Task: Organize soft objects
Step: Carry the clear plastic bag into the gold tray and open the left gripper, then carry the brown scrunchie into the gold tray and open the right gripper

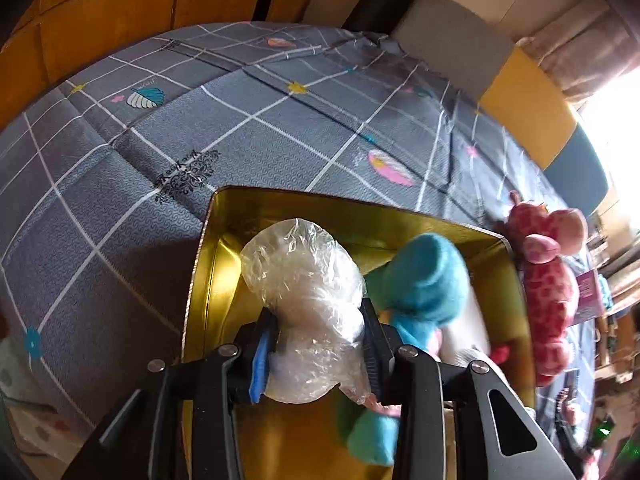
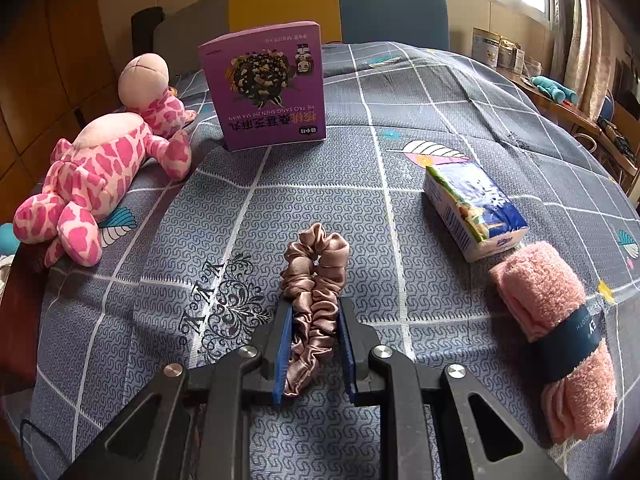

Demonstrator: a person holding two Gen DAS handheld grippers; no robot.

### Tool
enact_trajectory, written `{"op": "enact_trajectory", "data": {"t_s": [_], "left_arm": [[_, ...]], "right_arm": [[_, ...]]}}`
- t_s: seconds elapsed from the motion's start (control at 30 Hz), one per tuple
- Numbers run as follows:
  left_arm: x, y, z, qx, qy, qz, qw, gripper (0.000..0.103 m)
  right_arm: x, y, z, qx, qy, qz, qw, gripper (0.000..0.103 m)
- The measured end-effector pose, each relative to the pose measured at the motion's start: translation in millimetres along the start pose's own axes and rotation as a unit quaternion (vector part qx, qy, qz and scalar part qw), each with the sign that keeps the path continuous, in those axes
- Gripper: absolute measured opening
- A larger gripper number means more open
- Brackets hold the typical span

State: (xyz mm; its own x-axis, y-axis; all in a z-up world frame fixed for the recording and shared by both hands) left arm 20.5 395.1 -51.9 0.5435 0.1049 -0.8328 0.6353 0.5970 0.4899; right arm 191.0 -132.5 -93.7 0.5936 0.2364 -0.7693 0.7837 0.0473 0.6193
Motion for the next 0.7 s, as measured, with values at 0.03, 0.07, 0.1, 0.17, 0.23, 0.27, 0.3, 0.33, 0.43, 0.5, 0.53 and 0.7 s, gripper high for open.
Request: {"op": "enact_trajectory", "data": {"t_s": [0.03, 0.07, 0.1, 0.17, 0.23, 0.27, 0.3, 0.33, 0.43, 0.5, 0.53, 0.7], "left_arm": [[4.8, 1.0, 0.4, 0.002, 0.004, -0.004, 1.0, 0.049], [7.5, 1.4, 0.9, 0.005, 0.006, -0.005, 1.0, 0.052], [9.4, 1.4, 2.1, 0.01, 0.011, -0.006, 0.9999, 0.055], [8.5, 1.1, 4.3, 0.02, 0.024, 0.0, 0.9995, 0.055], [3.5, -0.9, 7.8, 0.035, 0.032, 0.011, 0.9988, 0.055], [-0.7, -2.5, 9.5, 0.042, 0.038, 0.019, 0.9982, 0.055], [-5.4, -4.6, 11.5, 0.049, 0.046, 0.026, 0.9974, 0.055], [-11.4, -7.6, 13.6, 0.057, 0.054, 0.035, 0.9963, 0.057], [-31.6, -23.8, 23.9, 0.077, 0.071, 0.061, 0.9926, 0.062], [-44.4, -35.7, 30.4, 0.084, 0.075, 0.077, 0.9907, 0.065], [-51.0, -43.0, 33.9, 0.089, 0.075, 0.083, 0.9897, 0.066], [-69.7, -75.5, 50.2, 0.102, 0.071, 0.092, 0.988, 0.066]], "right_arm": [[0.0, -0.4, 0.0, 0.0, 0.0, 0.0, 1.0, 0.02], [0.0, -0.5, 0.0, 0.0, 0.0, 0.0, 1.0, 0.02], [0.3, 0.2, -0.3, 0.0, 0.0, 0.0, 1.0, 0.02], [0.0, -0.8, 0.1, 0.0, 0.0, 0.0, 1.0, 0.02], [0.1, -0.6, -0.1, -0.001, -0.001, 0.001, 1.0, 0.02], [0.1, -0.4, -0.4, -0.001, -0.002, 0.001, 1.0, 0.02], [0.4, 0.3, -0.7, -0.001, -0.002, 0.001, 1.0, 0.02], [0.3, -0.6, -0.4, 0.0, -0.002, 0.001, 1.0, 0.02], [0.3, -0.5, -0.6, 0.0, -0.002, 0.001, 1.0, 0.02], [0.1, -1.0, -0.3, -0.001, -0.003, 0.001, 1.0, 0.02], [0.1, -0.8, -0.4, -0.001, -0.003, 0.001, 1.0, 0.02], [-0.4, -1.3, -1.4, -0.004, -0.007, 0.002, 1.0, 0.02]]}}
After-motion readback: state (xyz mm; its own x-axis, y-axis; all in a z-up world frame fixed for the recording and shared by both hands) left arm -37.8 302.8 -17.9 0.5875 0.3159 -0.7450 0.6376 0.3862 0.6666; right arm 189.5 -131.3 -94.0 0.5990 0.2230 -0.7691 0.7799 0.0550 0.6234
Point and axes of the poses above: each gripper's, at about its wrist camera, not at the fingertips, and x roughly the way its jaws point, z to its right, y to its top, the point moved 1 cm from there along x, roughly the way its jaws point, and after that the axes turned 8 degrees about x, right-handed, at the moved point
